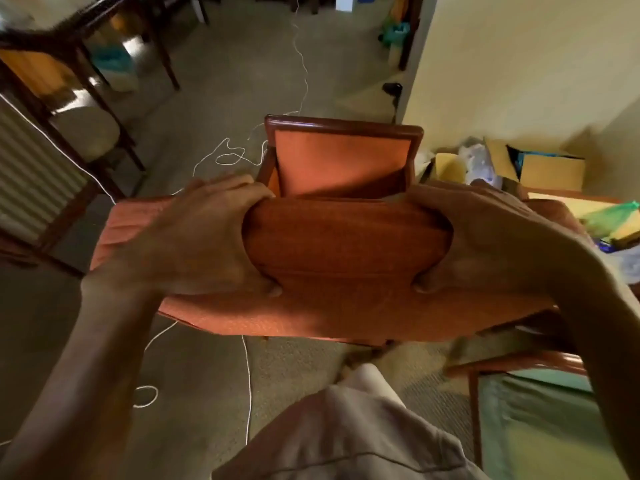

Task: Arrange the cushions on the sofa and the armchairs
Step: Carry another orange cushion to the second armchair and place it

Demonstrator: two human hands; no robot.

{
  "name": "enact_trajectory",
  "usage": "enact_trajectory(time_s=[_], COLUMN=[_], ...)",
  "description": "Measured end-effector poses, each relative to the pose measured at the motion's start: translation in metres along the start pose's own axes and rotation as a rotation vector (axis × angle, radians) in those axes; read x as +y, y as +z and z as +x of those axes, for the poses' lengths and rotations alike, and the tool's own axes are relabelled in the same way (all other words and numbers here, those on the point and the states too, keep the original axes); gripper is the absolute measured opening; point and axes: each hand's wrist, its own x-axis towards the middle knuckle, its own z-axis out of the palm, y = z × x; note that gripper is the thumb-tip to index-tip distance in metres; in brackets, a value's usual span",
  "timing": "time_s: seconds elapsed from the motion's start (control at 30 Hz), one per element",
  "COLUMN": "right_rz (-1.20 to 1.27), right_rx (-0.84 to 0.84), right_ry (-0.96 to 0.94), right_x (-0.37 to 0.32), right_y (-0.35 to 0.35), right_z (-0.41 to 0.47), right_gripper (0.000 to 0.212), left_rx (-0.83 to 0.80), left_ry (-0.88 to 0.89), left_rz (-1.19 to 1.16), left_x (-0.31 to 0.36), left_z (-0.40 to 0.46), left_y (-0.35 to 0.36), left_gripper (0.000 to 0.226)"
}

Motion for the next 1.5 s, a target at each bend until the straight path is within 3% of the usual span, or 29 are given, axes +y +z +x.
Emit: enact_trajectory(time_s=[0.13,0.37,0.53,0.73,0.83,1.2,1.37,1.5], right_rz=[-0.001,-0.023,-0.045,-0.132,-0.131,0.065,0.078,-0.057], right_rx=[0.002,0.044,0.082,0.161,0.173,0.058,0.004,-0.017], right_ry=[-0.051,-0.099,-0.082,0.002,0.079,0.293,0.331,0.307], right_x=[-0.002,0.029,0.068,0.137,0.179,0.308,0.357,0.368], right_y=[-0.023,-0.054,-0.071,-0.061,-0.041,0.109,0.165,0.208], right_z=[0.074,0.201,0.285,0.360,0.388,0.470,0.511,0.548], right_gripper=[0.070,0.080,0.072,0.082,0.087,0.098,0.102,0.118], left_rx=[0.024,0.047,0.062,0.081,0.092,-0.143,-0.272,-0.317], left_ry=[-0.091,-0.086,-0.021,0.082,0.120,0.124,0.028,-0.059], left_rz=[-0.019,-0.014,0.015,0.027,0.044,0.033,-0.031,0.003], left_x=[-0.050,-0.131,-0.183,-0.230,-0.243,-0.281,-0.313,-0.346], left_z=[0.031,0.129,0.223,0.335,0.391,0.521,0.564,0.569], left_y=[-0.019,-0.036,-0.039,0.002,0.036,0.207,0.271,0.320], left_gripper=[0.094,0.095,0.103,0.103,0.104,0.104,0.108,0.121])
